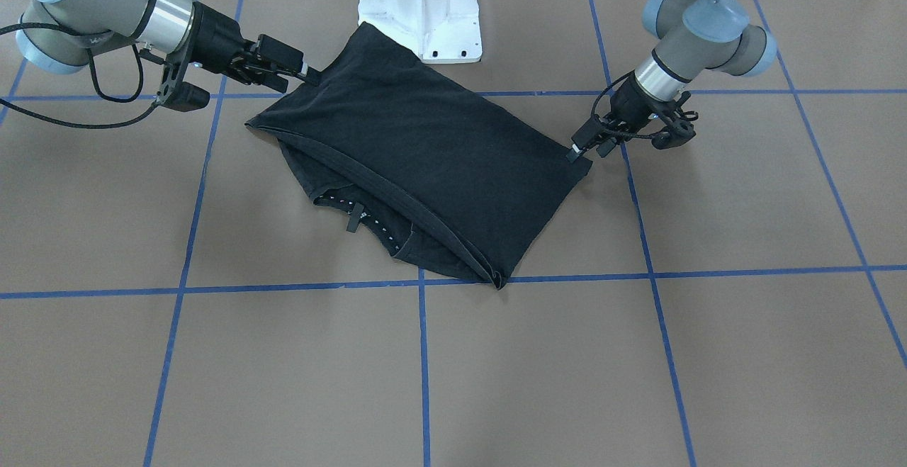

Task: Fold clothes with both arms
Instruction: 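Grasp the shirt corner nearest the left gripper while the right releases and rises, then pull the held corner away from the robot with the left gripper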

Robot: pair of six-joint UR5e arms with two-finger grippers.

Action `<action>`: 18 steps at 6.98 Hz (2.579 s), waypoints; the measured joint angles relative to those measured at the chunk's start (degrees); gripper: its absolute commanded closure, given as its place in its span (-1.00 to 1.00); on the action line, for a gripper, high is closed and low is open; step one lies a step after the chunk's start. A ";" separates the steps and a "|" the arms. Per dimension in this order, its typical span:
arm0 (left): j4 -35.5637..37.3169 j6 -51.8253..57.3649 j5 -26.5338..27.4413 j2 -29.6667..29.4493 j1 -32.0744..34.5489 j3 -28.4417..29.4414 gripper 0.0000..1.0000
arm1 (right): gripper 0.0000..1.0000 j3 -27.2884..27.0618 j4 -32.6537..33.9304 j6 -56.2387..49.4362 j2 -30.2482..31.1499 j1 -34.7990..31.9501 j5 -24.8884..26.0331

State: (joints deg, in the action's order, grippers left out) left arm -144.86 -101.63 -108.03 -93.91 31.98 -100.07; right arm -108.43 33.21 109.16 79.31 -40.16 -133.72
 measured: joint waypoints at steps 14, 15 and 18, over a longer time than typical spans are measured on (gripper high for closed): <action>0.01 0.36 0.18 -1.78 -0.86 2.86 0.55 | -1.00 0.24 0.36 0.00 -0.03 -0.27 0.30; -0.01 0.38 0.17 -1.70 -0.86 2.67 0.73 | -1.00 0.26 0.36 0.00 -0.03 -0.27 0.30; -0.03 0.55 0.11 -1.21 -0.73 1.50 1.00 | -1.00 0.37 0.36 0.02 -0.03 -0.34 0.30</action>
State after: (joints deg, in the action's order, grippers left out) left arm -144.89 -101.08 -107.93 -95.12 31.24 -98.57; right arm -108.07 33.57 109.18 79.28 -40.51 -133.42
